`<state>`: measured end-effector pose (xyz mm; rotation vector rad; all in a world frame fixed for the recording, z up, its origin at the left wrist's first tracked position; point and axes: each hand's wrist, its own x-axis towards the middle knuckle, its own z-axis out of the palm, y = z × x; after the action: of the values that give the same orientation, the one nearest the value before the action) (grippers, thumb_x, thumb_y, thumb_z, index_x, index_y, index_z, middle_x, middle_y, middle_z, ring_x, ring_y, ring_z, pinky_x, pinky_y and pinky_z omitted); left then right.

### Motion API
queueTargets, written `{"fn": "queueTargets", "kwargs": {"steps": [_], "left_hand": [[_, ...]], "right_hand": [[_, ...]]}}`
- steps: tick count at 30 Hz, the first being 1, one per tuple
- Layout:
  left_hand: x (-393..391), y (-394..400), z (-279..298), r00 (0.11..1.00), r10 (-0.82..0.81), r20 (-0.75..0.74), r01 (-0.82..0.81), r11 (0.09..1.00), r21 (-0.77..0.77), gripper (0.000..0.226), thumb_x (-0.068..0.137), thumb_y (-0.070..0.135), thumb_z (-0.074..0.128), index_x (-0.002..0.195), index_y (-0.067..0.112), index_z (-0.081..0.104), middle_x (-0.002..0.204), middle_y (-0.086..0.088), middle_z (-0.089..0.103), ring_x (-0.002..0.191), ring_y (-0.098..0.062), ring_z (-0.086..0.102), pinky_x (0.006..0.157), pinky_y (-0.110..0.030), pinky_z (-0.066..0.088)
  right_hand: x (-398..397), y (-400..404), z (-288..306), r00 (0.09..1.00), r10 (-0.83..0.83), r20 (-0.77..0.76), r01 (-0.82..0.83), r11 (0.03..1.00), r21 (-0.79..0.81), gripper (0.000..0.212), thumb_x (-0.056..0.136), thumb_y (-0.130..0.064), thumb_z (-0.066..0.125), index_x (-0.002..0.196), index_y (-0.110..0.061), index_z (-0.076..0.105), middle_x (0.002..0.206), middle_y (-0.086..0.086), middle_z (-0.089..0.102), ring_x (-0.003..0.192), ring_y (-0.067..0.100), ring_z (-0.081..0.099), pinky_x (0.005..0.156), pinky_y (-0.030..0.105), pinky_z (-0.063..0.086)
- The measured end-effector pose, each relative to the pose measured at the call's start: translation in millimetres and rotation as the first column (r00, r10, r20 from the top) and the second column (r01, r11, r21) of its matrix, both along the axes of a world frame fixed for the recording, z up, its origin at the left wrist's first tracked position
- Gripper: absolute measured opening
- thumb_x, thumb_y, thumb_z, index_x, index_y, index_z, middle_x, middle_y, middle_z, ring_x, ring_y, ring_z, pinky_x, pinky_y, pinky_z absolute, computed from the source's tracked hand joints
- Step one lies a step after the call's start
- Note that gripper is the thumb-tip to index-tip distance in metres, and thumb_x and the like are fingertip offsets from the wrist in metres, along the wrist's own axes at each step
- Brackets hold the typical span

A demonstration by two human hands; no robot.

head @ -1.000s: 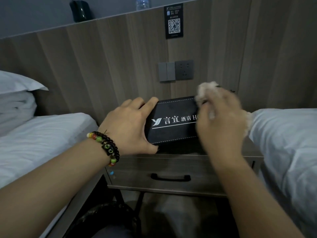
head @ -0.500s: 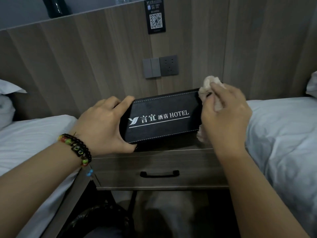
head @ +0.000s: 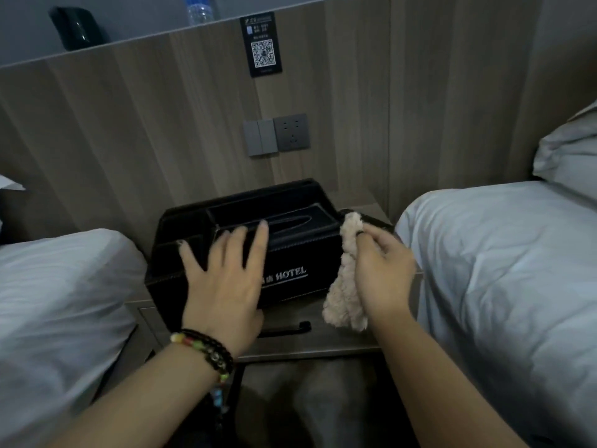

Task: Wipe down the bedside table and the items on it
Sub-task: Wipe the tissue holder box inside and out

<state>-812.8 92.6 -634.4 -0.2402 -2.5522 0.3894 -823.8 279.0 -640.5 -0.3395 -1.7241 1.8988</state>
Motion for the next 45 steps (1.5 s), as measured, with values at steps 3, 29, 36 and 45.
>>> {"fn": "queueTargets", "kwargs": {"steps": [3,29,36,45], "left_hand": [[-1,21,-10,0.999,-0.021,0.037,0.019,0.999,0.049,0.123,0.047,0.051,0.083,0.148,0.014,0.022,0.139,-0.011,0.043,0.132,-0.033,0.038,0.103,-0.073,0.022],[-6,-36,30,0.922,-0.384,-0.043,0.303,0.65,0.697,0.041,0.079,0.062,0.039,0.094,0.033,0.064,0.098,0.016,0.065,0.102,-0.012,0.058,0.099,-0.052,0.038],[-30,23,45,0.977,-0.08,0.196,-0.065,0.768,0.637,0.051,0.091,0.064,0.029,0.077,0.022,0.054,0.073,0.005,0.061,0.072,-0.016,0.059,0.064,-0.032,0.041],[-23,-4,32,0.972,-0.209,0.109,0.068,0.69,0.721,0.033,0.084,0.048,0.059,0.06,0.024,0.054,0.051,0.009,0.054,0.053,-0.008,0.053,0.056,-0.026,0.034]], "right_hand": [[6,-3,-10,0.999,0.038,0.016,-0.038,0.999,-0.001,0.026,0.092,-0.022,0.055,0.112,-0.027,0.07,0.086,-0.025,0.061,0.083,-0.013,0.054,0.071,-0.001,0.04],[32,-46,-25,0.953,0.304,0.003,-0.304,0.952,0.045,0.023,0.092,-0.022,0.058,0.111,-0.026,0.07,0.077,-0.022,0.065,0.072,-0.019,0.057,0.067,-0.003,0.04],[36,-51,-28,0.963,0.27,-0.03,-0.271,0.961,-0.052,0.022,0.091,-0.018,0.06,0.105,-0.032,0.07,0.082,-0.025,0.066,0.079,-0.019,0.059,0.07,0.001,0.046],[54,-76,-38,0.962,0.199,-0.186,-0.199,0.98,0.019,0.028,0.092,-0.006,0.055,0.101,-0.03,0.067,0.102,-0.013,0.064,0.097,-0.007,0.059,0.077,0.004,0.043]]}}
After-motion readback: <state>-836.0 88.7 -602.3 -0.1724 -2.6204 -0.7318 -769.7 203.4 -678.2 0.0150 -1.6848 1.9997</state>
